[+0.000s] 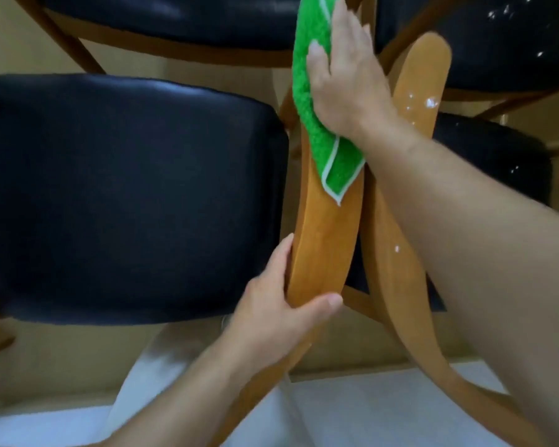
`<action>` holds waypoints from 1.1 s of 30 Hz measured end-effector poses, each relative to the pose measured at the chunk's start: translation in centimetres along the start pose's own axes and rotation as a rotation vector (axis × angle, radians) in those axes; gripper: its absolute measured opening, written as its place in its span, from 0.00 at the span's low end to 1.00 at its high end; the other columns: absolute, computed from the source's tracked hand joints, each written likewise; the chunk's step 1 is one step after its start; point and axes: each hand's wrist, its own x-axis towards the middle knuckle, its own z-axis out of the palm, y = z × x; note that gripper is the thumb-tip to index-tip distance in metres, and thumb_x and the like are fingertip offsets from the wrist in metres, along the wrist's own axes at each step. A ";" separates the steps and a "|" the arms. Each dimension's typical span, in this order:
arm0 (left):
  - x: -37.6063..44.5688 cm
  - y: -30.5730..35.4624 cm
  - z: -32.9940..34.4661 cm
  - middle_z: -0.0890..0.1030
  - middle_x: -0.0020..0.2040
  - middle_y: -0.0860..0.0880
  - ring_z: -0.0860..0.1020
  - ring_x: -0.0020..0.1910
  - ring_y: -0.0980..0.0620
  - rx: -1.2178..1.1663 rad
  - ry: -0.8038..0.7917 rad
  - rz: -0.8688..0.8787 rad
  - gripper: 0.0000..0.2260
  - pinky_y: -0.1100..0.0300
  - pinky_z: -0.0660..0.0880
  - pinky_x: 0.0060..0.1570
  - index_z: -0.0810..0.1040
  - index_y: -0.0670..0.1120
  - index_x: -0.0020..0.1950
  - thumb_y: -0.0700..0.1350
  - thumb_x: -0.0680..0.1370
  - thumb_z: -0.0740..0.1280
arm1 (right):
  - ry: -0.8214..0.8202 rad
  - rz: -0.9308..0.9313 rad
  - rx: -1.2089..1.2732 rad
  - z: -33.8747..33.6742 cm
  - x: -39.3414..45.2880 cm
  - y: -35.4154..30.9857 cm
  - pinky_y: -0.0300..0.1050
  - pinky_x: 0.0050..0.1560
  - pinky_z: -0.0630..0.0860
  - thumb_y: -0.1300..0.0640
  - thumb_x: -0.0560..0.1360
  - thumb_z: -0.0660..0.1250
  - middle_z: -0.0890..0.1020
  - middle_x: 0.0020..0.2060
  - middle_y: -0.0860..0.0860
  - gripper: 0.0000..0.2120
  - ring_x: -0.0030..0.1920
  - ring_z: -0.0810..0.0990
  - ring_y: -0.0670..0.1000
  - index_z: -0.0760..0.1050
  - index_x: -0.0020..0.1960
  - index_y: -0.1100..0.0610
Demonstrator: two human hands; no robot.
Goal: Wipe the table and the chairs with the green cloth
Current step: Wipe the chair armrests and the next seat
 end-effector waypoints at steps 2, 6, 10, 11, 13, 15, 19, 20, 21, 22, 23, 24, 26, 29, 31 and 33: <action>0.6 -0.3 -2.0 0.81 0.55 0.61 0.81 0.53 0.60 -0.114 -0.047 0.061 0.27 0.60 0.79 0.50 0.70 0.67 0.68 0.72 0.70 0.64 | 0.086 0.000 -0.127 0.7 -1.4 -0.1 0.50 0.73 0.57 0.46 0.81 0.47 0.59 0.76 0.56 0.29 0.76 0.56 0.56 0.52 0.78 0.59; 2.2 -0.6 -4.9 0.85 0.47 0.55 0.83 0.47 0.55 -0.144 0.054 -0.093 0.23 0.55 0.76 0.49 0.81 0.59 0.53 0.69 0.75 0.53 | 0.057 -0.007 -0.235 1.9 -8.8 -0.7 0.53 0.77 0.45 0.46 0.81 0.48 0.50 0.78 0.57 0.31 0.78 0.45 0.58 0.48 0.79 0.59; 2.6 -0.6 -5.7 0.85 0.47 0.51 0.82 0.47 0.49 -0.101 0.060 -0.175 0.20 0.52 0.77 0.49 0.81 0.55 0.54 0.62 0.82 0.52 | -0.033 0.000 -0.198 2.9 -17.0 -1.1 0.59 0.76 0.46 0.47 0.79 0.52 0.49 0.78 0.57 0.32 0.78 0.45 0.57 0.48 0.79 0.58; 2.2 -0.5 -5.8 0.85 0.47 0.50 0.82 0.47 0.49 -0.091 0.044 -0.180 0.18 0.52 0.76 0.49 0.81 0.56 0.53 0.60 0.82 0.53 | -0.046 0.007 -0.185 3.1 -18.5 -1.2 0.59 0.76 0.48 0.47 0.79 0.52 0.50 0.78 0.57 0.32 0.78 0.45 0.57 0.49 0.79 0.59; 0.0 -1.4 -6.4 0.84 0.48 0.55 0.82 0.47 0.54 -0.015 -0.048 -0.161 0.11 0.55 0.77 0.49 0.80 0.59 0.52 0.57 0.81 0.59 | -0.054 0.016 -0.162 3.5 -19.8 -1.3 0.61 0.75 0.50 0.47 0.79 0.53 0.50 0.78 0.58 0.33 0.78 0.45 0.58 0.49 0.78 0.59; -4.0 -3.2 -7.2 0.81 0.51 0.66 0.79 0.51 0.66 0.122 -0.273 -0.196 0.10 0.62 0.75 0.53 0.77 0.69 0.54 0.63 0.74 0.64 | -0.033 0.014 -0.148 3.6 -19.4 -1.0 0.61 0.75 0.51 0.47 0.79 0.53 0.51 0.78 0.58 0.33 0.78 0.46 0.59 0.50 0.78 0.59; -12.4 -7.3 -9.2 0.57 0.69 0.74 0.61 0.66 0.73 0.686 -0.622 -0.280 0.41 0.73 0.62 0.62 0.42 0.78 0.69 0.75 0.63 0.64 | 0.053 0.073 -0.148 4.8 -20.8 -1.7 0.62 0.73 0.56 0.48 0.79 0.56 0.55 0.77 0.59 0.32 0.77 0.50 0.60 0.53 0.78 0.61; -13.4 -7.9 -9.4 0.54 0.70 0.72 0.60 0.68 0.70 0.770 -0.612 -0.261 0.46 0.70 0.61 0.64 0.37 0.75 0.70 0.75 0.63 0.65 | 0.068 0.108 -0.158 5.3 -22.0 -2.3 0.63 0.73 0.57 0.49 0.78 0.57 0.56 0.77 0.59 0.32 0.77 0.51 0.60 0.54 0.77 0.61; -13.9 -8.3 -9.3 0.56 0.70 0.69 0.61 0.68 0.67 0.816 -0.577 -0.236 0.48 0.67 0.63 0.64 0.36 0.71 0.72 0.73 0.63 0.65 | 0.063 0.133 -0.166 5.8 -23.4 -3.0 0.63 0.73 0.56 0.49 0.78 0.58 0.56 0.77 0.59 0.33 0.77 0.51 0.60 0.54 0.77 0.61; -13.9 -8.6 -8.9 0.60 0.69 0.66 0.65 0.67 0.64 0.840 -0.531 -0.212 0.48 0.65 0.65 0.64 0.38 0.68 0.74 0.71 0.63 0.65 | 0.047 0.137 -0.165 6.2 -24.8 -3.5 0.64 0.74 0.55 0.50 0.77 0.59 0.56 0.77 0.59 0.33 0.77 0.51 0.60 0.54 0.77 0.61; -13.7 -8.7 -8.3 0.65 0.66 0.63 0.68 0.64 0.61 0.842 -0.482 -0.193 0.47 0.62 0.67 0.62 0.42 0.66 0.75 0.69 0.63 0.66 | 0.029 0.128 -0.154 6.5 -25.9 -3.9 0.63 0.74 0.53 0.50 0.77 0.60 0.56 0.77 0.59 0.33 0.77 0.50 0.60 0.54 0.77 0.61; -13.3 -8.8 -7.8 0.68 0.63 0.61 0.71 0.60 0.59 0.824 -0.435 -0.183 0.46 0.60 0.70 0.59 0.47 0.64 0.75 0.66 0.63 0.66 | 0.016 0.114 -0.136 6.6 -26.5 -4.1 0.63 0.74 0.51 0.51 0.77 0.60 0.56 0.77 0.59 0.33 0.77 0.50 0.60 0.54 0.77 0.61; -12.6 -8.8 -7.1 0.72 0.59 0.59 0.73 0.57 0.57 0.775 -0.377 -0.183 0.40 0.58 0.72 0.56 0.55 0.62 0.72 0.60 0.63 0.68 | 0.013 0.090 -0.105 6.3 -26.2 -3.8 0.64 0.74 0.51 0.51 0.76 0.62 0.56 0.77 0.60 0.34 0.77 0.50 0.61 0.55 0.77 0.62; -12.1 -8.5 -6.9 0.74 0.55 0.55 0.75 0.53 0.54 0.742 -0.348 -0.185 0.33 0.55 0.74 0.52 0.64 0.58 0.66 0.54 0.62 0.70 | 0.027 0.025 -0.111 4.9 -23.8 -2.5 0.65 0.73 0.52 0.50 0.76 0.61 0.58 0.76 0.61 0.33 0.76 0.53 0.64 0.57 0.77 0.62; -12.0 -8.4 -6.8 0.75 0.52 0.54 0.76 0.49 0.52 0.753 -0.341 -0.194 0.30 0.54 0.74 0.48 0.67 0.56 0.63 0.52 0.62 0.72 | 0.065 -0.016 -0.118 4.7 -21.8 -1.3 0.59 0.72 0.59 0.48 0.79 0.57 0.66 0.72 0.62 0.28 0.73 0.62 0.64 0.63 0.74 0.62; -12.2 -8.6 -6.6 0.76 0.51 0.54 0.76 0.47 0.51 0.759 -0.338 -0.207 0.29 0.52 0.75 0.46 0.68 0.57 0.61 0.52 0.62 0.72 | 0.067 0.043 -0.094 5.2 -20.0 0.0 0.52 0.61 0.68 0.43 0.80 0.49 0.78 0.58 0.59 0.24 0.60 0.75 0.58 0.74 0.62 0.57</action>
